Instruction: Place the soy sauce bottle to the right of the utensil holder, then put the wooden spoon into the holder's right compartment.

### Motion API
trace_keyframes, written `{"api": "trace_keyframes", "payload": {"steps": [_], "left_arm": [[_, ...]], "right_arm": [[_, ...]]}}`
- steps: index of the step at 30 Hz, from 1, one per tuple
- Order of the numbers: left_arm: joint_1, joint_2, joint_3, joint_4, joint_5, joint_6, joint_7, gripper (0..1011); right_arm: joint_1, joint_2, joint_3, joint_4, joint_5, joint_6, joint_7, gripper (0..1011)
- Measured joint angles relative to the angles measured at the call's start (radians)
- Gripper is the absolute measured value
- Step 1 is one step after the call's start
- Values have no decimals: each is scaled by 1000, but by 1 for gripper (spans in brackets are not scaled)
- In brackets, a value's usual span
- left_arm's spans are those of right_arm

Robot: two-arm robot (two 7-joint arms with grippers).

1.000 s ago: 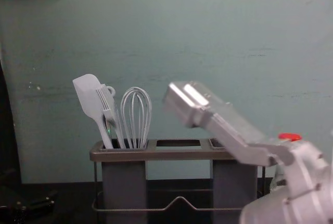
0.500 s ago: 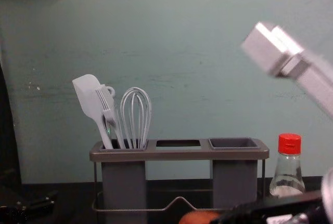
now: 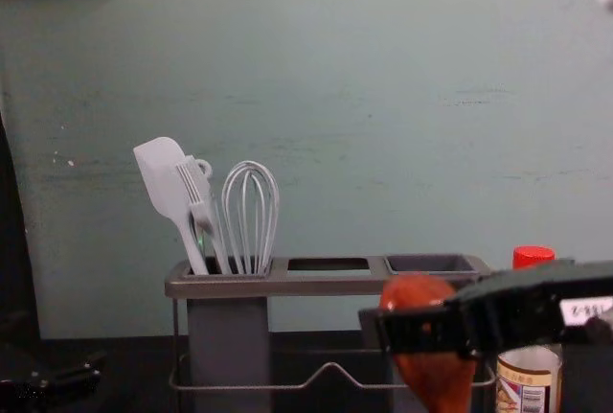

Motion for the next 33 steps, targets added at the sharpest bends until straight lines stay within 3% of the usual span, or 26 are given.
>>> {"api": "trace_keyframes", "payload": {"steps": [15,33], "left_arm": [[0,0,0,0,0,0,0,1000],[0,0,0,0,0,0,0,1000]], "right_arm": [[-2,36,12,-74,9,-30,-54,829],[7,50,27,-81,37,-23,-74,830]]}}
